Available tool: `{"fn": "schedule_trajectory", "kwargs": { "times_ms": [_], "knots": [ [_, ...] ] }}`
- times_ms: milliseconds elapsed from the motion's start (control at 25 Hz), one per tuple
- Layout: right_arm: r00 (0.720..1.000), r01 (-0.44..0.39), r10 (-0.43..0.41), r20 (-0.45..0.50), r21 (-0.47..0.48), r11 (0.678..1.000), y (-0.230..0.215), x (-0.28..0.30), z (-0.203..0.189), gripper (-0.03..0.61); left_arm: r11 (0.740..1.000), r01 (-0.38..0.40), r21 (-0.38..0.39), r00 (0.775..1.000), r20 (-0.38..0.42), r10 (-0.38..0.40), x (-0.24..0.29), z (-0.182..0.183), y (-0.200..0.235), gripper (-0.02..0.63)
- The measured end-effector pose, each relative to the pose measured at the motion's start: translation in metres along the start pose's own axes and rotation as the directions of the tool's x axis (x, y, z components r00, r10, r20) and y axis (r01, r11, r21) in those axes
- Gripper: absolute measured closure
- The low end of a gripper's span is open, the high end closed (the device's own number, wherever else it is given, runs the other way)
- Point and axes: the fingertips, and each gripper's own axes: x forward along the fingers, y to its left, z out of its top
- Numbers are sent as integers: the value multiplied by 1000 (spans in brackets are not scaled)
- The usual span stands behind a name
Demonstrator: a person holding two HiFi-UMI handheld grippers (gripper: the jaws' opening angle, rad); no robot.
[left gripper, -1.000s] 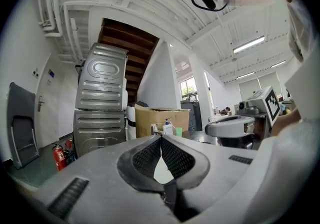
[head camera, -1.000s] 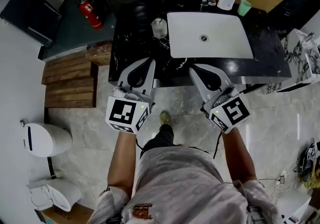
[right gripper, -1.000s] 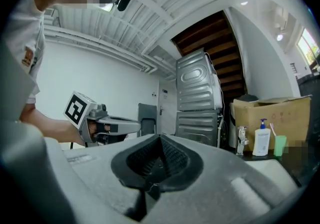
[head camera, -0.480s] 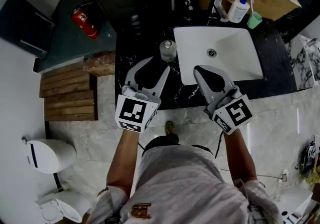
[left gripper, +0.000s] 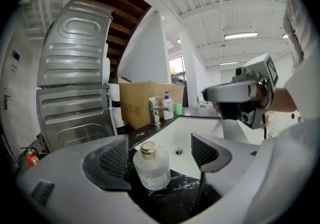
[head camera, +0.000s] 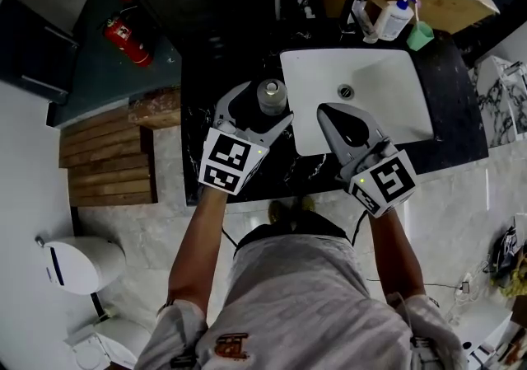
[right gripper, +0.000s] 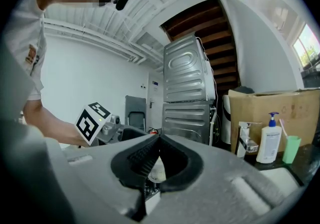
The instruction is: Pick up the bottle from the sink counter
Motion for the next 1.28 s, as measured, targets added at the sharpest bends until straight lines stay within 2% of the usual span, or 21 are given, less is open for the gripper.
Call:
{"fn": "schedule_trajectory", "kwargs": {
  "times_ms": [120, 480, 760, 880, 1040, 1280],
  "knots": [
    [1000, -21, 21, -7, -3, 1000, -11, 7, -2, 577, 1000, -4, 26, 999, -48, 5, 16, -12, 8, 227],
    [997, -75, 75, -28, 10, 997, -39, 23, -14, 577, 999, 49, -3, 978, -205, -48, 58, -50, 12, 227],
    [996, -77, 77, -33, 18, 997, -53, 24, -20, 577, 997, 78, -20, 959, -273, -81, 76, -71, 11, 227],
    [997, -74, 75, -36, 23, 997, -57, 24, -22, 577, 997, 74, -31, 955, -285, -79, 79, -75, 13, 230],
    [996, -73, 74, -40, 35, 997, -59, 23, -28, 577, 995, 87, -54, 957, -273, -98, 80, -77, 11, 278],
    [996, -72, 74, -47, 48, 996, -60, 23, -34, 577, 995, 73, -68, 958, -272, -89, 79, -77, 12, 283]
  ]
}}
